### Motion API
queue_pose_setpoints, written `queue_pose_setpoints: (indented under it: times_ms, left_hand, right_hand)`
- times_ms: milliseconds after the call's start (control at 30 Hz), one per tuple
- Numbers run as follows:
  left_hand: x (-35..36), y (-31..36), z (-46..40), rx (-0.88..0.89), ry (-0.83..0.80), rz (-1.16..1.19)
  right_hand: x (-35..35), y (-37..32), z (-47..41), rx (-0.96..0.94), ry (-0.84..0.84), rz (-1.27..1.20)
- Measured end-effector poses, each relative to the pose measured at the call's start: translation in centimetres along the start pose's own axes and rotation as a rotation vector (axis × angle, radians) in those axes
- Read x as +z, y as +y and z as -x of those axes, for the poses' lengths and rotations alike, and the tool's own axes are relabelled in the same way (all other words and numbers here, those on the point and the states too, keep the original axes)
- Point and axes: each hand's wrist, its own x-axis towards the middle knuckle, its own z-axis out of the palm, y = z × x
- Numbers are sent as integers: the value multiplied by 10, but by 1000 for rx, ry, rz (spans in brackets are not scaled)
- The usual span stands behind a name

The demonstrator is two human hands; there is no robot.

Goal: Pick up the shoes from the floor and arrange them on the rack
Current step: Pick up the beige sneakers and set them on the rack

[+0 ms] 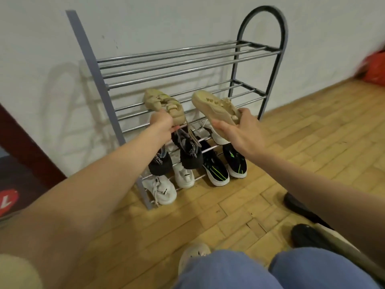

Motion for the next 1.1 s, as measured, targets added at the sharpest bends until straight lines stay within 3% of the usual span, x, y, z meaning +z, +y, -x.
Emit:
queue_pose_setpoints:
  times_ms: [67,167,300,433,533,767,933,1100]
  left_hand:
    - [-12,2,1,-39,-60,-23]
    - [-39,-10,13,22,-115,-270]
    - [-81,-35,43,468,9,-747]
    - [-125,-32,72,661,99,-792]
    - [-153,-22,65,599,180,-770]
    - [-199,-18,48,421,190,-644]
    - [-199,-25,46,335,180,-617]
    - [-178,-27,54,273,92,-540]
  right_hand:
    - [3,-1,0,1,-7,10]
    - [6,-9,1,-14,-23,12]
    - [16,-30,7,-167,-43,90]
    - [40,-60,15,-388,-96,205]
    - [67,-85,15,-466,-127,287]
    - [137,-121,-3,-469,-140,376]
    - [169,-131,-10,-410,-172,389]
    - [161,-122,0,-423,-333,321]
